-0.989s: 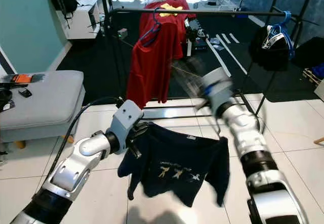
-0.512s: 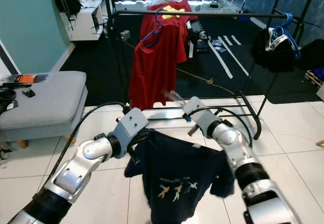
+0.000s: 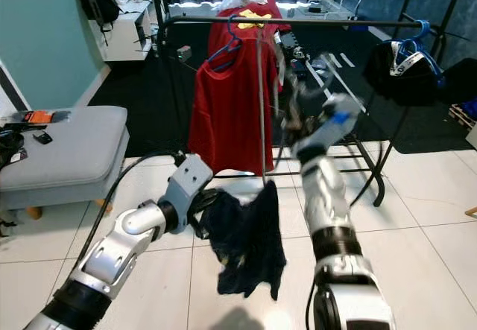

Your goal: Hang hanger

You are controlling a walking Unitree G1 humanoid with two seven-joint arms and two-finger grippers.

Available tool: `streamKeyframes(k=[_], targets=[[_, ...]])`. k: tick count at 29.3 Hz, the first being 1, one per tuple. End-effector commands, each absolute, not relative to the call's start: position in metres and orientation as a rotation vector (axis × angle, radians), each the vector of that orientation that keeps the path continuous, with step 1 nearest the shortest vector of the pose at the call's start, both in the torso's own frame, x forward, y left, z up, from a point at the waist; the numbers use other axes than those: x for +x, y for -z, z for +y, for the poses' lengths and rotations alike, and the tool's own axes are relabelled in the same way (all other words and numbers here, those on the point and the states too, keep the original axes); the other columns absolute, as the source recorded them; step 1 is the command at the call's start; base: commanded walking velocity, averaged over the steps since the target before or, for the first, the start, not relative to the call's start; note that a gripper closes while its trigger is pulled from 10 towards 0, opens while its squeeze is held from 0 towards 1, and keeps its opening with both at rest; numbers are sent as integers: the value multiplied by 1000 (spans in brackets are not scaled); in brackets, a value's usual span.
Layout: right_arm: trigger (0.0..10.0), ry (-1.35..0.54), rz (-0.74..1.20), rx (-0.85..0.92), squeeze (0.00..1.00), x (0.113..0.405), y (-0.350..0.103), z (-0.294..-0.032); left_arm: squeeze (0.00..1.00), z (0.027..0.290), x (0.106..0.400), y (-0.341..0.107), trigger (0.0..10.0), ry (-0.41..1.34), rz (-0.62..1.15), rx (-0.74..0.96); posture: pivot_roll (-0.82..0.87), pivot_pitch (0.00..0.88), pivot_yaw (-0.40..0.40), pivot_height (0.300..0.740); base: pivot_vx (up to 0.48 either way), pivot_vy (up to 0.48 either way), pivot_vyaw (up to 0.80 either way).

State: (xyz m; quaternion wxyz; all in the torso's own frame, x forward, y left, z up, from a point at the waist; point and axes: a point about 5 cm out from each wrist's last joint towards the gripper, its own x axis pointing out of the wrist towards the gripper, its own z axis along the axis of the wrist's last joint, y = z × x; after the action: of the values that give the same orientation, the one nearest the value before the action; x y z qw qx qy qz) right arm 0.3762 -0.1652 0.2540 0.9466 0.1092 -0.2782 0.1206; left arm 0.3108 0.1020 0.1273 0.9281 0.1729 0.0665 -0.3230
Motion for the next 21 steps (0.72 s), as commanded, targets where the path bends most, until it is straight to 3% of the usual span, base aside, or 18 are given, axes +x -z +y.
streamKeyframes(k=[1, 2, 4, 5, 10, 18, 20, 21], targets=[[0, -249, -735, -84, 0, 368, -280, -154, 0, 94, 309, -127, 0, 692, 130, 324, -13, 61, -13, 740, 0, 0, 0], [0, -249, -735, -84, 0, 368, -280, -154, 0, 94, 309, -127, 0, 692, 130, 324, -13, 61, -13, 740, 0, 0, 0], [0, -344, -900, -461, 0, 357, -289, -130, 0, 77, 314, -150, 0, 719, 53, 139, -15, 52, -11, 740, 0, 0, 0], [0, -384, -949, -555, 0, 353, -289, -122, 0, 71, 316, -159, 0, 727, 25, 61, -15, 52, -11, 740, 0, 0, 0], [0, -449, -1076, -751, 0, 341, -287, -103, 0, 60, 318, -175, 0, 767, 7, -117, -12, 44, -16, 740, 0, 0, 0], [0, -488, -1109, -789, 0, 339, -283, -91, 0, 54, 314, -170, 0, 798, 27, -90, -5, 35, -27, 740, 0, 0, 0], [0, -475, -1113, -764, 0, 341, -285, -88, 0, 55, 313, -167, 0, 791, 31, -77, 1, 30, -36, 740, 0, 0, 0], [0, -378, -1076, -626, 0, 350, -293, -95, 0, 60, 313, -163, 0, 764, 42, -59, 5, 27, -39, 740, 0, 0, 0]])
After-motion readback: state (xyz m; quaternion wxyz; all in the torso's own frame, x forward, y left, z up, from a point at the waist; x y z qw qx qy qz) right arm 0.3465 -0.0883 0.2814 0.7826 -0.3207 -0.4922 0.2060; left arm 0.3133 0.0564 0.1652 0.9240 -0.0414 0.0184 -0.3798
